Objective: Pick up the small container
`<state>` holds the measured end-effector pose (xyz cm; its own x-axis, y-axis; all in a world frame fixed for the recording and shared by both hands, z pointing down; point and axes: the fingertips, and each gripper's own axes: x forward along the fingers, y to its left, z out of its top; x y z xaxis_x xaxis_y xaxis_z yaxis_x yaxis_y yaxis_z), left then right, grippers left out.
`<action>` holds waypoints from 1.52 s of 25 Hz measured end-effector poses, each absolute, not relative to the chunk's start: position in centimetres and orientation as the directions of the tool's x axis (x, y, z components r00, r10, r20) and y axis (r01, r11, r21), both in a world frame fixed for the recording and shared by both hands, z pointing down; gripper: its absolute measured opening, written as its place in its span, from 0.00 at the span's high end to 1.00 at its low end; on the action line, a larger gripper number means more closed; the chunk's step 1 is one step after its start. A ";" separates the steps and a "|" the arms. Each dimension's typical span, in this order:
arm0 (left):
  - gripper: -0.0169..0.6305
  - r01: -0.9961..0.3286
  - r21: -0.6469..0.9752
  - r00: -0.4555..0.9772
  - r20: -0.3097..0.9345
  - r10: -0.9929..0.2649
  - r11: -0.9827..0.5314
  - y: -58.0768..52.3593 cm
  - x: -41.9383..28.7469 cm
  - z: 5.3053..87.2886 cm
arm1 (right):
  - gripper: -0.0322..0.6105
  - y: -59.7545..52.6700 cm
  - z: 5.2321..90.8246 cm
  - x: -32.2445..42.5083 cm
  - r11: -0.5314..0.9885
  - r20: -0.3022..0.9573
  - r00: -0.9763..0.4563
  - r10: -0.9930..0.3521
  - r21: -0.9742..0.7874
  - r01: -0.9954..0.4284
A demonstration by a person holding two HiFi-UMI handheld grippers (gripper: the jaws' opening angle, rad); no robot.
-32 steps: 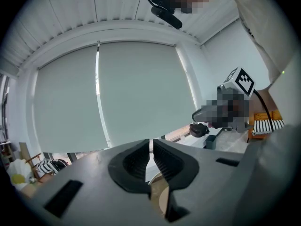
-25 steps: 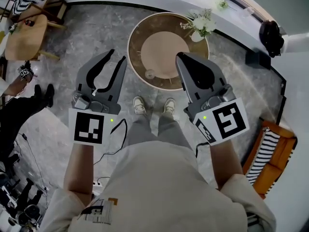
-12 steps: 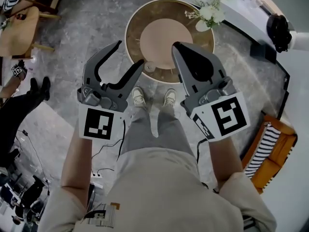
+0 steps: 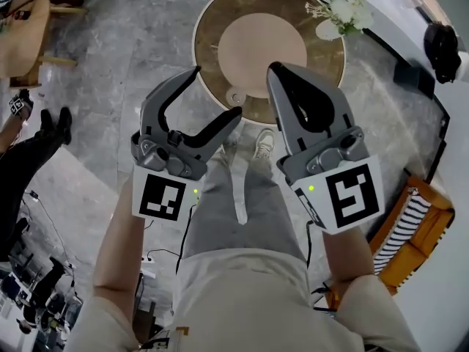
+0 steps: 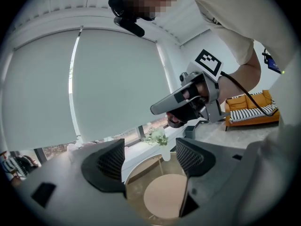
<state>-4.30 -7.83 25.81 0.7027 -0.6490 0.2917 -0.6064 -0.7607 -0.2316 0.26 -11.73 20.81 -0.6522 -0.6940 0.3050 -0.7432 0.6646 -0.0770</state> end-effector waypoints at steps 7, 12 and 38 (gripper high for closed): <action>0.45 -0.557 -0.199 0.758 0.274 -0.592 -0.806 -6.1 -2.7 34.7 | 0.94 -11.2 27.0 -0.6 0.668 0.337 -0.655 -0.676 -0.093 -0.738; 0.45 -0.541 -0.154 0.779 0.280 -0.562 -0.827 -5.1 -2.0 40.4 | 0.94 -10.5 31.6 -1.1 0.670 0.362 -0.649 -0.669 -0.084 -0.737; 0.45 -0.540 -0.035 0.774 0.372 -0.512 -0.841 -3.0 0.8 63.0 | 0.94 -5.0 51.8 0.4 0.656 0.527 -0.635 -0.565 -0.180 -0.733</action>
